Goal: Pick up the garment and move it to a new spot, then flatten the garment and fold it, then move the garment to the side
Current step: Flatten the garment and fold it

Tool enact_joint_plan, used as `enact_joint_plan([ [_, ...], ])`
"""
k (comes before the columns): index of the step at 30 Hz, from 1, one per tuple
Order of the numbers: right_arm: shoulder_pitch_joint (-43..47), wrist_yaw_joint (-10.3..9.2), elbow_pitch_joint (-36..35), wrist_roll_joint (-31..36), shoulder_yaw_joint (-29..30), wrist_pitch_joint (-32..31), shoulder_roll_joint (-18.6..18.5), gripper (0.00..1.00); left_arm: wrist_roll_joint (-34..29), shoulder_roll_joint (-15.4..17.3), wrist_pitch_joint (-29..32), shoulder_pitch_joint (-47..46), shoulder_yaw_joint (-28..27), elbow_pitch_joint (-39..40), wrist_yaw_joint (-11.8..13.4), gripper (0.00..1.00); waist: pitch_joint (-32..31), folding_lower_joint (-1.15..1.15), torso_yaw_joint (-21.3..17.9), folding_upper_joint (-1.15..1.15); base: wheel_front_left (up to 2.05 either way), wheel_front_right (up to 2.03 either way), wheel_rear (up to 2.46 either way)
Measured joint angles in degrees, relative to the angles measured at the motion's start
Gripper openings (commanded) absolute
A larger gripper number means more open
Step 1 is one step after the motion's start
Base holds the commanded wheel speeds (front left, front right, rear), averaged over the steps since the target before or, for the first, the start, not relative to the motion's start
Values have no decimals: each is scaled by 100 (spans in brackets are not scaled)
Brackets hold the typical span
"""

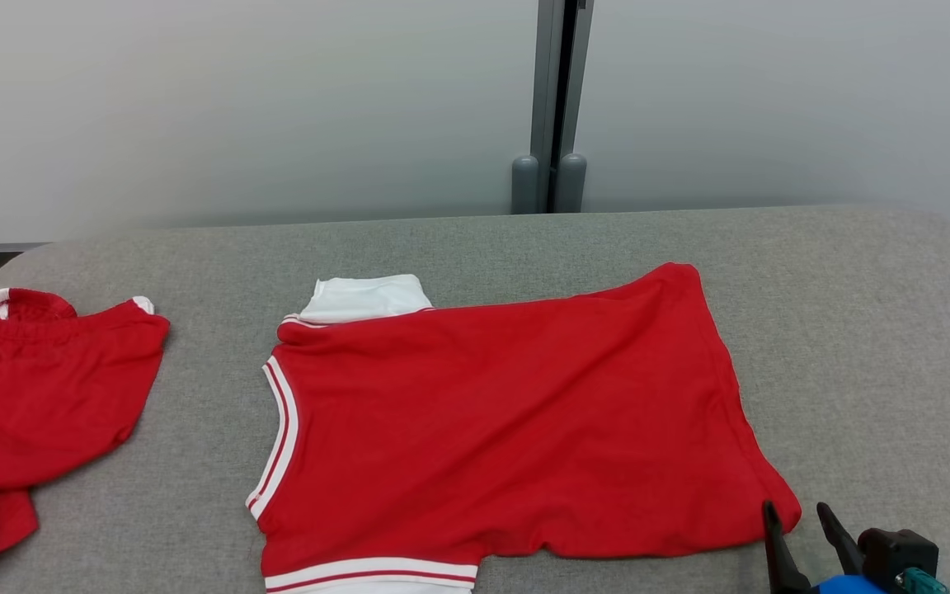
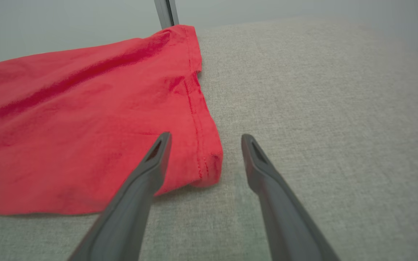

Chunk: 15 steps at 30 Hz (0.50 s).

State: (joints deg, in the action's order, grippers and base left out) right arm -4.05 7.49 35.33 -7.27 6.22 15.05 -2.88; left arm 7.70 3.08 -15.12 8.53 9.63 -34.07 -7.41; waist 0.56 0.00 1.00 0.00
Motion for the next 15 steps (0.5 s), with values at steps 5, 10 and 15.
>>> enact_joint_plan([
  [5,-62,0,279,-74,-23,-1,1,100,120,29,-20,-6,63,-136,-1,100,-5,0,7,0,0,0,0],
  [10,-104,0,399,-97,3,0,-9,100,153,48,-32,37,79,-168,-2,100,-15,0,50,0,0,0,0],
  [15,-102,0,470,-141,5,0,-13,100,90,68,-36,86,73,-167,-3,100,-33,0,88,0,0,0,0],
])
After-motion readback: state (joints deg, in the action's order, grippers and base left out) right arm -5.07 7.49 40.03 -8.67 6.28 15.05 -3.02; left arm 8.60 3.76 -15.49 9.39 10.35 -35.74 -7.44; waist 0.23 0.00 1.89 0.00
